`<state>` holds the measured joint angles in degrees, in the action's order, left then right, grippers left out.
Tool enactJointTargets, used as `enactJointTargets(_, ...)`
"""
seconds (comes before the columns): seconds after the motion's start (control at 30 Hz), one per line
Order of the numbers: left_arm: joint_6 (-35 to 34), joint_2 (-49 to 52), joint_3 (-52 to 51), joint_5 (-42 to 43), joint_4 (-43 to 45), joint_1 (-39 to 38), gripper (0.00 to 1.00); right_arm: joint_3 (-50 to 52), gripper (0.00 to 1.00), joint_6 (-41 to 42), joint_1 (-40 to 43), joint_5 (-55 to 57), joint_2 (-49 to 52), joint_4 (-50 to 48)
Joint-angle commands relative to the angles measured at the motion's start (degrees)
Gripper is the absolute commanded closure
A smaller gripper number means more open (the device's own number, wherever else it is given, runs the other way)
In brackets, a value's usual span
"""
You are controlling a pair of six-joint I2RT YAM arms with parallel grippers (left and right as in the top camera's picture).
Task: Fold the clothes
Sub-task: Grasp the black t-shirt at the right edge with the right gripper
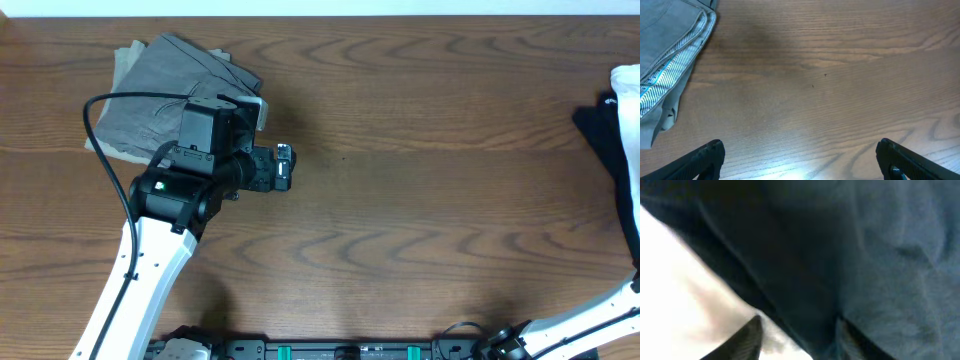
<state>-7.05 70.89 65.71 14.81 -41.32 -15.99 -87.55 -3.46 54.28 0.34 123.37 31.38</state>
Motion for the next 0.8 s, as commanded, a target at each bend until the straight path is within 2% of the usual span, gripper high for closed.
enactJointTargets(0.0, 0.96, 0.2, 1.27, -0.5, 0.11, -0.22, 0.02, -0.63, 0.59, 0.42, 1.01, 1.79, 0.33, -0.39)
enactJointTargets(0.23, 0.96, 0.22, 1.27, -0.5, 0.09, -0.22, 0.02, -0.81, 0.76, 1.27, 2.64, -0.5, 0.09, -0.48)
enactJointTargets(0.4, 0.96, 0.22, 1.27, -0.52, 0.09, -0.22, 0.02, -0.85, 0.99, 1.27, 3.19, -2.51, -0.09, 0.44)
enactJointTargets(0.47, 0.96, 0.22, 1.27, -0.52, 0.09, -0.22, 0.02, -0.85, 0.99, 1.27, 3.19, -4.57, -0.55, 0.59)
enactJointTargets(0.63, 0.98, 0.22, 1.27, -0.52, 0.09, -0.22, 0.02, -1.46, 0.99, 1.33, 2.91, -23.23, -4.66, 0.24)
enactJointTargets(0.77, 0.96, 0.15, 1.27, -0.52, 0.15, -0.22, 0.02, -1.66, 0.99, 6.62, 1.29, -36.72, -10.29, 1.31)
